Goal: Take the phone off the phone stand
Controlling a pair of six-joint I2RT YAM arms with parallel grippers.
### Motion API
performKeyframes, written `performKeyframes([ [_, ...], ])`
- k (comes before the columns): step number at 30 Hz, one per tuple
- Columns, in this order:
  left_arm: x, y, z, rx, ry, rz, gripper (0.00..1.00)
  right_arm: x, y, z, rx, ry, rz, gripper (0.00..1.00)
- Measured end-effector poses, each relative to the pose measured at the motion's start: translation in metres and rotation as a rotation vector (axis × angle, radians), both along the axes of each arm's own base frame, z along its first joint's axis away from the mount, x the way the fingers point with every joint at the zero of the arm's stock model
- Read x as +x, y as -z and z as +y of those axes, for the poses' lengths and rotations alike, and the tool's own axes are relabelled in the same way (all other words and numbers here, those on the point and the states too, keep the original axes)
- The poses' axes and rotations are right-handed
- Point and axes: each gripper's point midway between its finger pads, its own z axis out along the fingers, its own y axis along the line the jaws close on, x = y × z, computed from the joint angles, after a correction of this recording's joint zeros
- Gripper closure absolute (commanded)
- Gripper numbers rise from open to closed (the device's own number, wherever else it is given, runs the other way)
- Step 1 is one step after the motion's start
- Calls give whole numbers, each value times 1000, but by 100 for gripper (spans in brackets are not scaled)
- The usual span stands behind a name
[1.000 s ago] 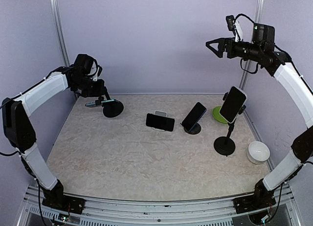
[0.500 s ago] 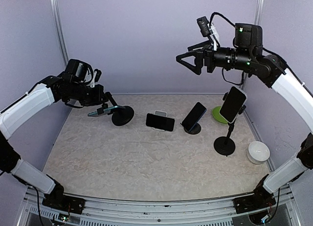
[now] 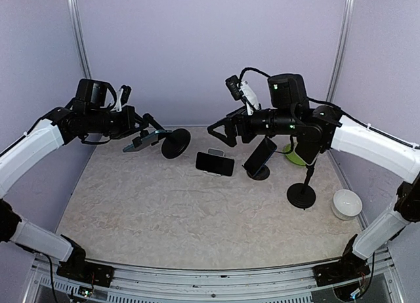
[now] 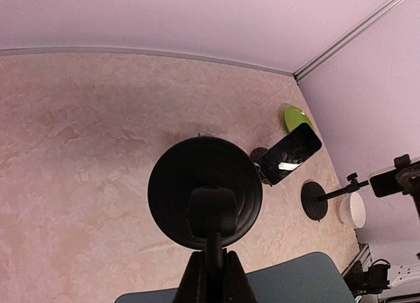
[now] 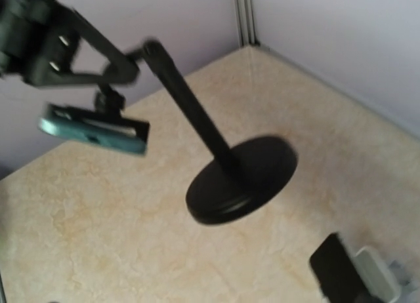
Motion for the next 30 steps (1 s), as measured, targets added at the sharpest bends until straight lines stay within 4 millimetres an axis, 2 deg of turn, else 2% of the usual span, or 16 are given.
performKeyframes([
  [4,-6,-9,-1,-46,3,-16,100,2,34,15,-9,15,56,0],
  [7,-10,-14,-2,-83,3,-25,100,6,58,19,-11,36,102,0],
  [16,-18,-38,-5,-166,19,-72,100,28,97,46,17,94,186,0],
  [21,-23,-36,-7,-193,30,-73,100,38,103,65,40,103,208,0],
  [30,-29,-10,-16,-225,33,-13,100,31,91,90,85,54,191,4],
])
